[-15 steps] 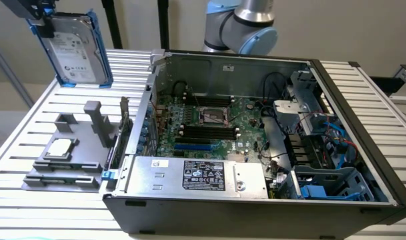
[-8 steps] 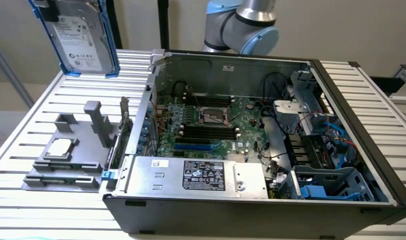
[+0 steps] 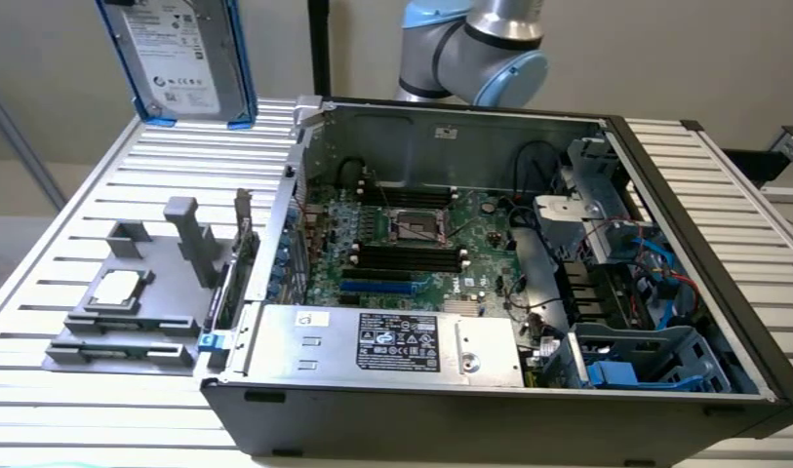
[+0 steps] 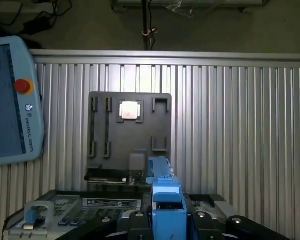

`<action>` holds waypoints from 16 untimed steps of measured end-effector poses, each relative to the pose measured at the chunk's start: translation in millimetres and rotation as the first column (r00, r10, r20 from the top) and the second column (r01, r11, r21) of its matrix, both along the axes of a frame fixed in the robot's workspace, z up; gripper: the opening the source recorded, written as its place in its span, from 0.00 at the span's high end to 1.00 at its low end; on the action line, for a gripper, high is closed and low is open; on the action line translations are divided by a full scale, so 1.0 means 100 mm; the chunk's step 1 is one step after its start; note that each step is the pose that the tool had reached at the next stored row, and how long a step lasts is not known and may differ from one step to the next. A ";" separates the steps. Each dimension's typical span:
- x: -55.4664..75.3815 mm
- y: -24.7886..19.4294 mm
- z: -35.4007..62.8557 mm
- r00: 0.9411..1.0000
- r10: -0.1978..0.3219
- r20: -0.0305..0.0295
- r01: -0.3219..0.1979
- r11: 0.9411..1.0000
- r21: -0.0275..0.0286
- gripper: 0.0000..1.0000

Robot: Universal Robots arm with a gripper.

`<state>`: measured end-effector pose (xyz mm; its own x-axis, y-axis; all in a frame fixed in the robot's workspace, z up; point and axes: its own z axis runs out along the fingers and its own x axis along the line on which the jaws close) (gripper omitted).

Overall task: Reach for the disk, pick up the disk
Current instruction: 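Pick up the disk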

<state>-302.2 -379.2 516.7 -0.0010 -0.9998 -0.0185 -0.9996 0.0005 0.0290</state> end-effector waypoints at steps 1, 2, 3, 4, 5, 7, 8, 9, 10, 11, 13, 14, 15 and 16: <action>0.05 -0.009 0.017 1.000 0.000 0.000 0.000 1.000 0.000 0.67; 0.09 -0.017 0.027 1.000 0.000 0.000 0.000 1.000 0.001 0.67; 0.14 -0.025 0.036 1.000 0.000 -0.001 0.000 1.000 0.001 0.67; 0.18 -0.033 0.039 1.000 0.000 -0.001 0.000 1.000 0.001 0.67; 0.23 -0.041 0.041 1.000 0.000 -0.002 0.000 1.000 0.001 0.67; 0.32 -0.058 0.044 1.000 0.000 -0.003 0.000 1.000 0.001 0.67; 0.36 -0.067 0.046 1.000 0.000 -0.003 0.000 1.000 0.001 0.67; 0.41 -0.077 0.048 1.000 0.000 -0.003 0.000 1.000 0.001 0.67; 0.46 -0.087 0.050 1.000 0.000 -0.003 0.000 1.000 0.001 0.67; 0.50 -0.097 0.052 1.000 0.000 -0.004 0.000 1.000 0.001 0.67; 0.59 -0.118 0.056 1.000 0.000 -0.004 0.000 1.000 0.001 0.67; 0.64 -0.129 0.057 1.000 0.000 -0.004 0.000 1.000 0.001 0.67; 0.68 -0.140 0.059 1.000 0.000 -0.005 0.000 1.000 0.001 0.67; 0.72 -0.153 0.059 1.000 0.000 -0.005 0.000 1.000 0.001 0.67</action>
